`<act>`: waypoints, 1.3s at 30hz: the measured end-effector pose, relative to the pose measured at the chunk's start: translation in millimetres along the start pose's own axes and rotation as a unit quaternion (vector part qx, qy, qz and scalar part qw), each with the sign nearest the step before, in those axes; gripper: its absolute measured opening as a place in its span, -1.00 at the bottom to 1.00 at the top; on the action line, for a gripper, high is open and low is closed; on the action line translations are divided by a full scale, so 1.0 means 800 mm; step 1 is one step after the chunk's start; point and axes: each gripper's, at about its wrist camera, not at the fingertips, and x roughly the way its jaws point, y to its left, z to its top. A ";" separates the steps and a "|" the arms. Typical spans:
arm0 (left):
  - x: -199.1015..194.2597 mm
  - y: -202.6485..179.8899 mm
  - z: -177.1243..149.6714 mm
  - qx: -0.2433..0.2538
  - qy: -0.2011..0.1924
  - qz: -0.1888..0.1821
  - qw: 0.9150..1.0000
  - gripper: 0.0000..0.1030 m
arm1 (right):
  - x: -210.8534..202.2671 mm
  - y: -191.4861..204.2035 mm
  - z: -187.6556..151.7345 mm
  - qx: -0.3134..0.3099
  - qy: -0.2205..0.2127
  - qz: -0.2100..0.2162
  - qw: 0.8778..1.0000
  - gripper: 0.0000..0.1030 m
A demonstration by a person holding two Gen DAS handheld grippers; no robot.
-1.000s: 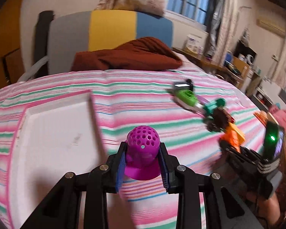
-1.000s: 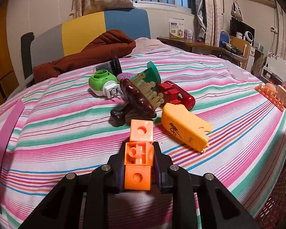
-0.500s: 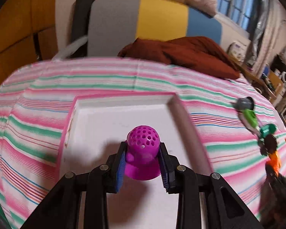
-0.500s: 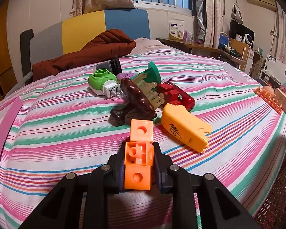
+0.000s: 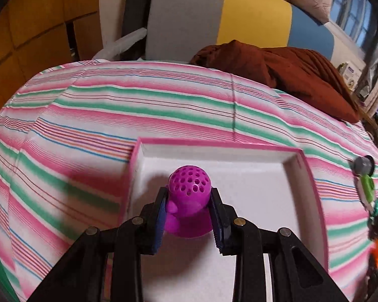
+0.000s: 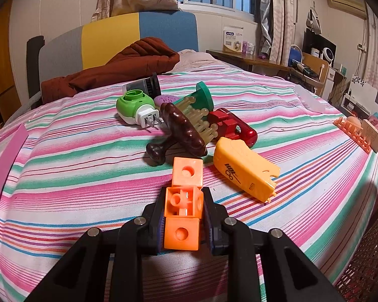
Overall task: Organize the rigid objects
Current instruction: 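Carry the purple suction toy into the tray and release it with the left tool, then carry the orange blocks into the tray and open the right tool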
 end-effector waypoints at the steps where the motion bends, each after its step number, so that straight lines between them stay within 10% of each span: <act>1: 0.003 0.002 0.002 -0.002 0.002 0.004 1.000 -0.38 | 0.000 0.000 0.000 0.000 0.000 0.000 1.000 -0.56; 13: -0.042 0.023 -0.028 -0.049 -0.055 -0.028 0.997 0.56 | 0.001 0.004 0.000 -0.004 -0.003 -0.006 1.000 -0.56; 27: -0.107 0.012 -0.119 -0.084 -0.039 -0.116 0.989 0.77 | 0.001 0.005 -0.001 -0.006 -0.003 -0.011 1.000 -0.56; 39: -0.120 -0.013 -0.167 -0.016 -0.041 -0.096 0.994 0.79 | -0.003 0.004 0.007 0.011 0.026 0.001 1.000 -0.55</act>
